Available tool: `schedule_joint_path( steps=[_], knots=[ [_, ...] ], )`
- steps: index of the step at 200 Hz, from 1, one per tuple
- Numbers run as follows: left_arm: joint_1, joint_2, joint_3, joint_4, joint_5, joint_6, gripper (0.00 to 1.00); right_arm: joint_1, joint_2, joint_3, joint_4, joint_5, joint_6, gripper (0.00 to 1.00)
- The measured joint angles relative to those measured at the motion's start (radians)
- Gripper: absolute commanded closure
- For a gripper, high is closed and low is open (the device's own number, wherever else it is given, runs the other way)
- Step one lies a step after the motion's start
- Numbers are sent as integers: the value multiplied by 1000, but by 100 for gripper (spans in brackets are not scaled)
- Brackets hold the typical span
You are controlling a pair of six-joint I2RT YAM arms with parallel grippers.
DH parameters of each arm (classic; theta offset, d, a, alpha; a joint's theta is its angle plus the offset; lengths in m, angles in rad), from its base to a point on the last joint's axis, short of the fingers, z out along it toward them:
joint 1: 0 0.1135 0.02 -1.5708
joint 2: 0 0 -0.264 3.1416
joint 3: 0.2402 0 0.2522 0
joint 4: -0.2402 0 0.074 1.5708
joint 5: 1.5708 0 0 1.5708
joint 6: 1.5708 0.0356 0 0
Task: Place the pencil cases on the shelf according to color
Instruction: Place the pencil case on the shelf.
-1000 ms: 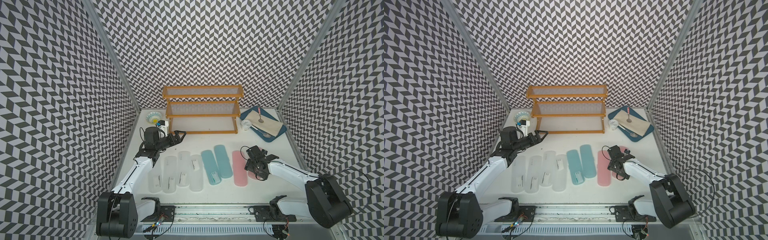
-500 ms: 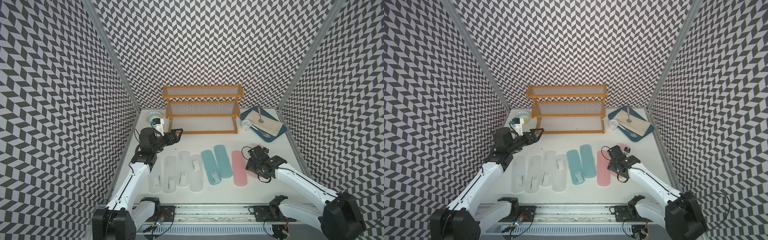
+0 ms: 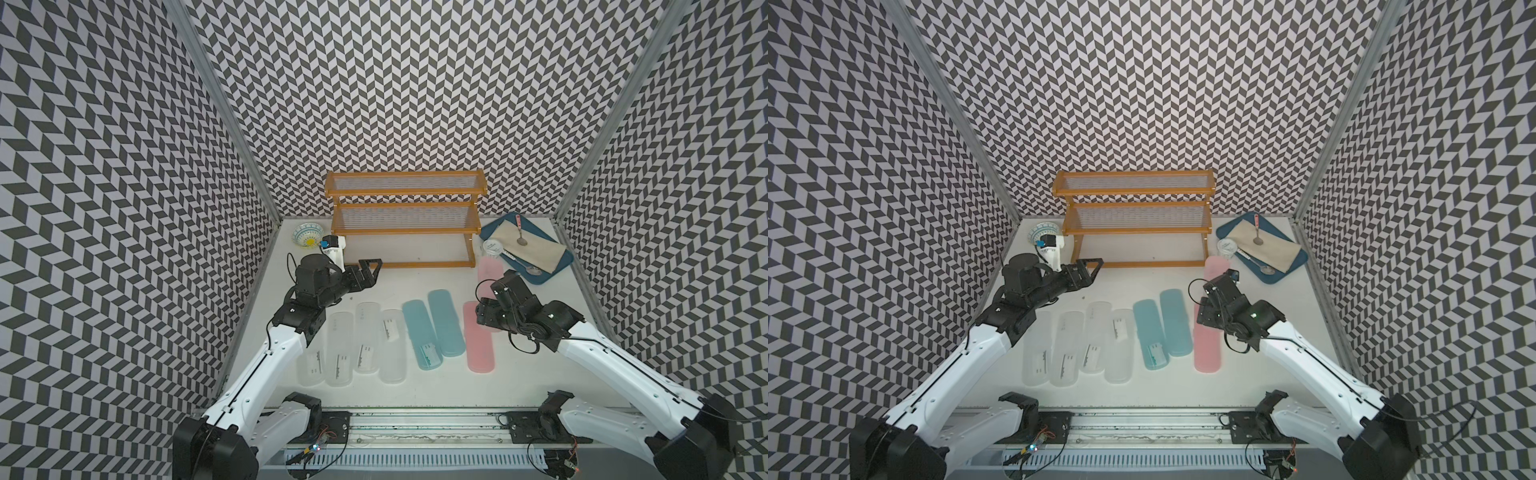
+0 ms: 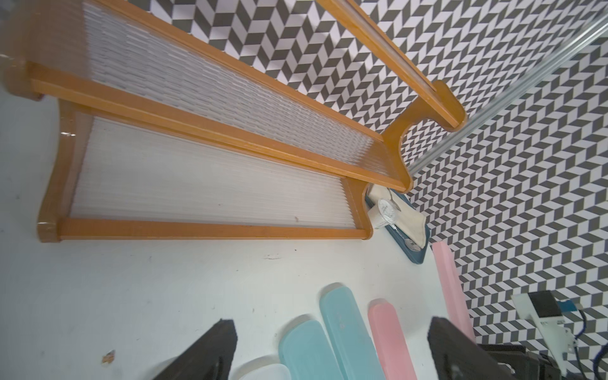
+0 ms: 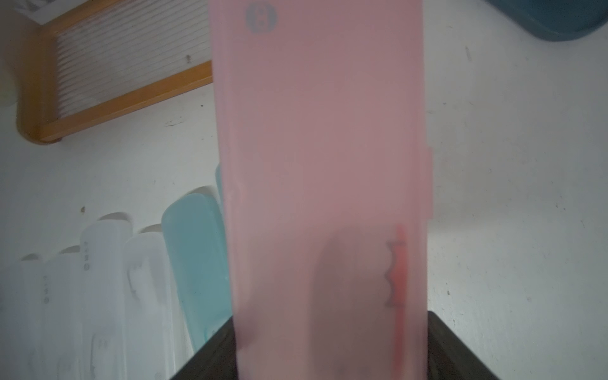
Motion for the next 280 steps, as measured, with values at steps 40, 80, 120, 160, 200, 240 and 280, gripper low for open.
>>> schedule_joint_path(
  steps=[40,80,120,160,200,240,280],
  knots=[
    [-43,2,-18,8,-87,0,4,23,17,26,94,-60,-95,30],
    [-49,0,-38,-3,-152,-37,4,24,52,36,169,-154,-170,30],
    [-97,4,-8,-40,-190,-56,3,27,85,60,185,-179,-242,29],
    [-111,84,204,-101,-218,6,1,28,93,128,194,-147,-254,28],
    [-101,215,402,-116,-240,103,0,28,152,305,205,-85,-275,28],
    [-33,359,526,-130,-175,159,1,28,292,537,185,34,-295,27],
    [3,423,574,-133,-143,234,1,11,546,889,120,122,-317,25]
  ],
)
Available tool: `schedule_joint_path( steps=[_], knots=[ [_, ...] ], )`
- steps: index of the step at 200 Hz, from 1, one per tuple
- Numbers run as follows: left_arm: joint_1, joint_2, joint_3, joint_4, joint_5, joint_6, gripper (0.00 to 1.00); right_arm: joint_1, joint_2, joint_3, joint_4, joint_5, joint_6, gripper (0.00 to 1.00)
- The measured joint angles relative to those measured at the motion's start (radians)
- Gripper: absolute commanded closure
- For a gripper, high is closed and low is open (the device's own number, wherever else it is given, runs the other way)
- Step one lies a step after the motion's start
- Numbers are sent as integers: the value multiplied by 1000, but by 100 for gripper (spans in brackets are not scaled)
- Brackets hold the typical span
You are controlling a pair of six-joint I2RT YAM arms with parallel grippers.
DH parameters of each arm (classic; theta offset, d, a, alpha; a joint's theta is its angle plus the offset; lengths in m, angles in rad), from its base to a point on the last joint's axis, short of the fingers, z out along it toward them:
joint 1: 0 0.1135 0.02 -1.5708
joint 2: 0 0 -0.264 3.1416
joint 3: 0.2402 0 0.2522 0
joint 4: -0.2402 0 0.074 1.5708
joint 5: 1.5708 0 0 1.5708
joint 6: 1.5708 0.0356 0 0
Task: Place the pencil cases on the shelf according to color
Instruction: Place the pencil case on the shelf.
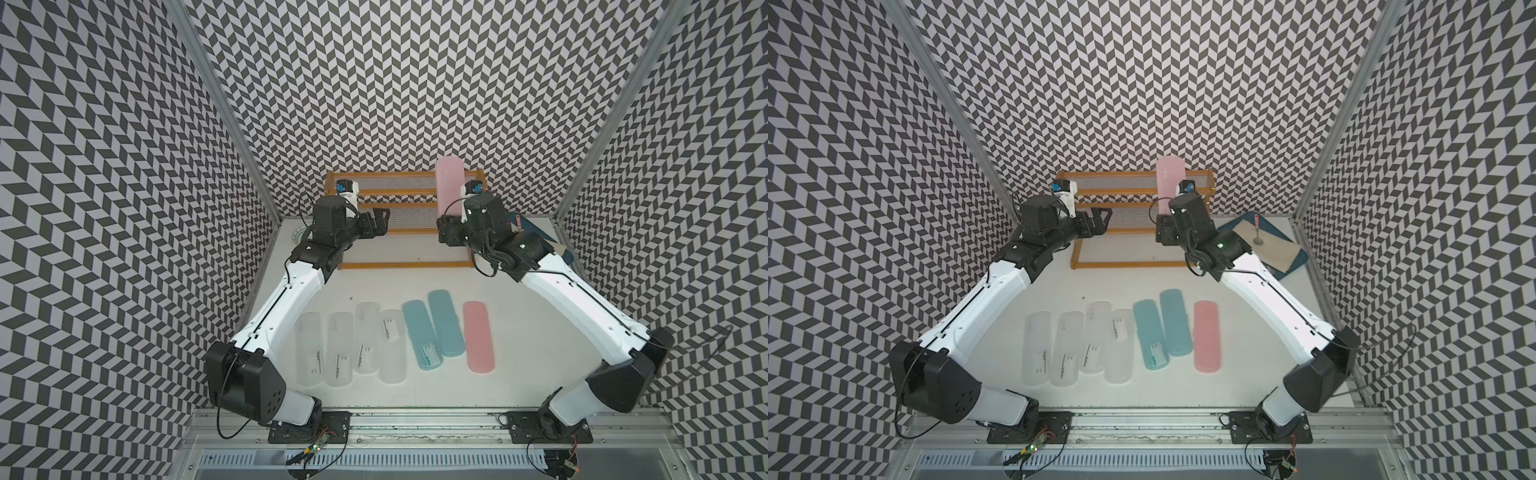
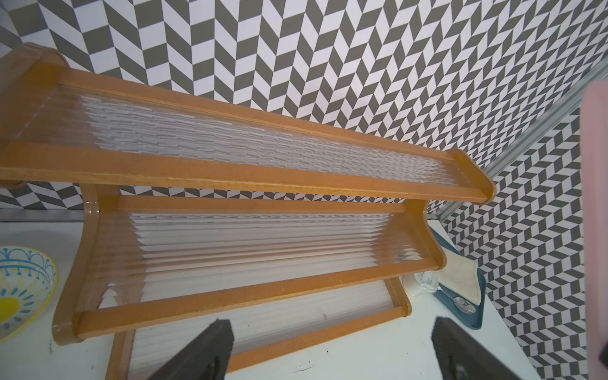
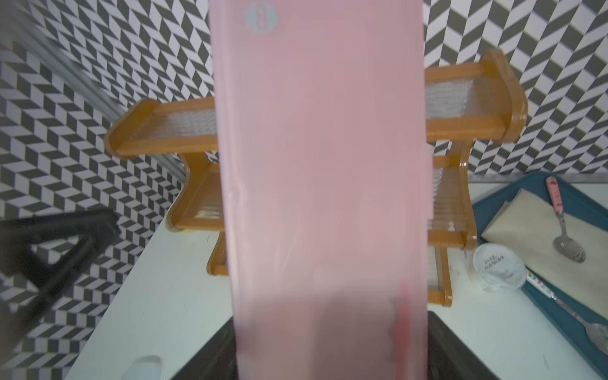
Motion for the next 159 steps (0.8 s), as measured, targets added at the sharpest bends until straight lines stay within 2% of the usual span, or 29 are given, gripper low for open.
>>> schedule_joint_path(
  steps=[42,96,159],
  knots=[
    [11,-16,-75,56,26,55,0,-75,214,274,-71,-8,-16,25],
    [67,-29,-196,118,62,64,1,-120,402,520,-84,12,-59,21],
    [77,-30,-214,141,78,65,0,-169,446,553,-84,81,-56,18]
  ],
)
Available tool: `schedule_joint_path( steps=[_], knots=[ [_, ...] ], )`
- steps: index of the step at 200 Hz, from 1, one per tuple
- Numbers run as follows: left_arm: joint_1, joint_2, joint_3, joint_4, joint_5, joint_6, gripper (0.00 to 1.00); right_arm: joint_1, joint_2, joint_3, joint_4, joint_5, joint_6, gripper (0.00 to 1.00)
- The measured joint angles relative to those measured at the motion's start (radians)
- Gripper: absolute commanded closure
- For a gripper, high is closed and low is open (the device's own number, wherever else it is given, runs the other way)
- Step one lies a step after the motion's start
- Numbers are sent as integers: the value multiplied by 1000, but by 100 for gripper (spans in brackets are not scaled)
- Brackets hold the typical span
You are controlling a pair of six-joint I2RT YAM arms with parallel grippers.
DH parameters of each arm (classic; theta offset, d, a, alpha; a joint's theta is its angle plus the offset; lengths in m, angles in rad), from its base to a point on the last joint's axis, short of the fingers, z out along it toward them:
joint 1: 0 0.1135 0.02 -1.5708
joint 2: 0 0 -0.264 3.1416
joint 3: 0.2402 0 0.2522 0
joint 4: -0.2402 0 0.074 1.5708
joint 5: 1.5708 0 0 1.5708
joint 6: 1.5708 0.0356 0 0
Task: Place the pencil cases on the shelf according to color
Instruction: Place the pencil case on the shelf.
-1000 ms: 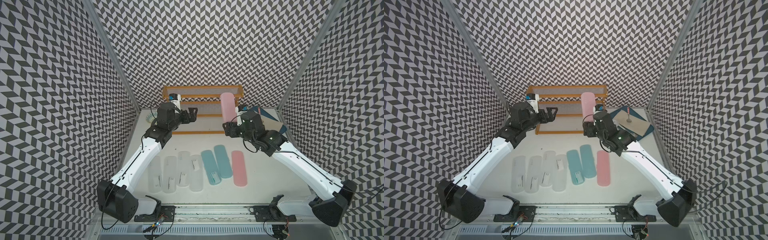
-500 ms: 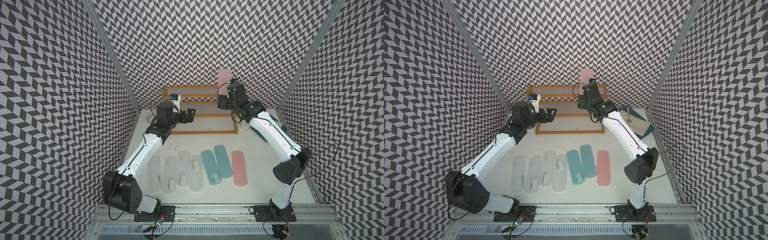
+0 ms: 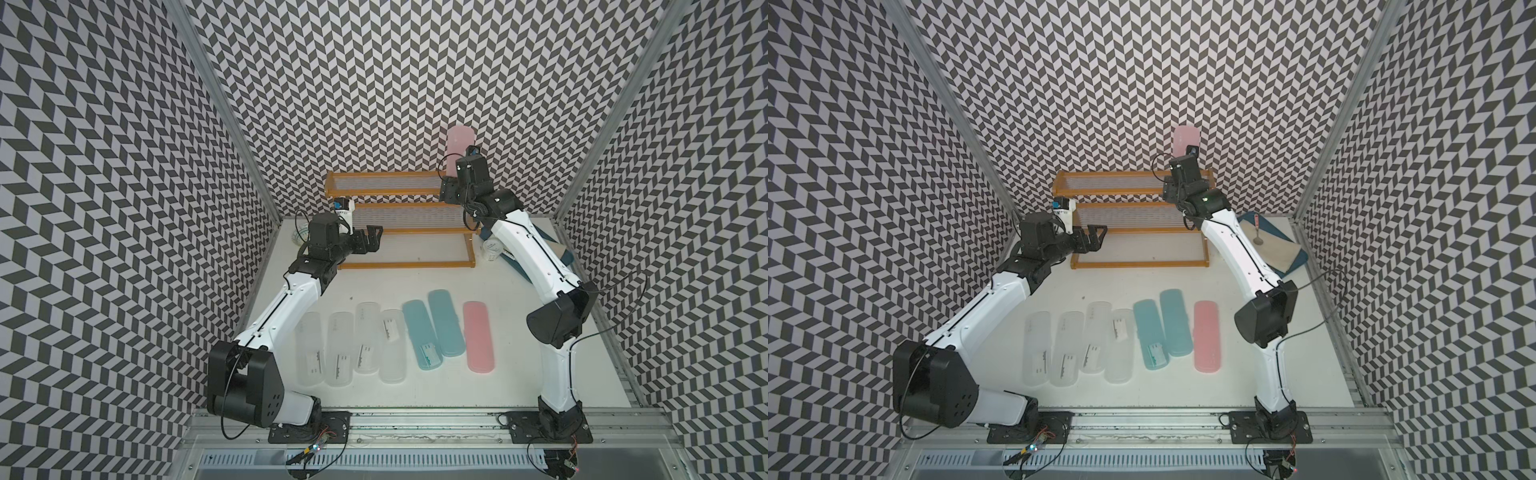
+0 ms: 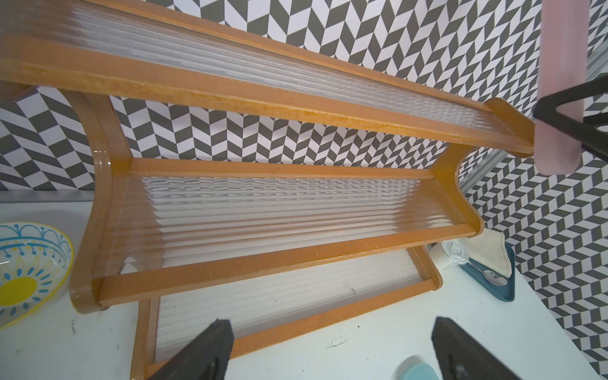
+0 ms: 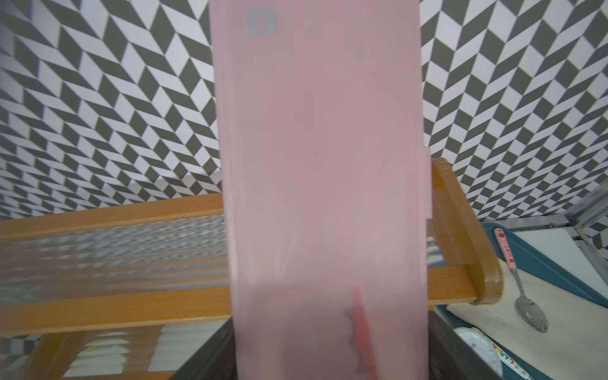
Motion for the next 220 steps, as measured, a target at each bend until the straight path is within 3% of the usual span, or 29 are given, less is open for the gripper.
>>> schedule_joint_path(
  steps=[121,147,169,220],
  knots=[
    [0,3,0,-1,42,0,0,-37,29,2,7,-30,-13,17],
    [0,3,0,-1,46,0,0,-37,29,-21,5,-35,-10,12],
    [0,3,0,-1,50,0,0,-37,27,-24,2,-43,-10,0],
    [0,3,0,-1,57,0,0,-37,-47,-19,1,-63,-39,0]
  ],
)
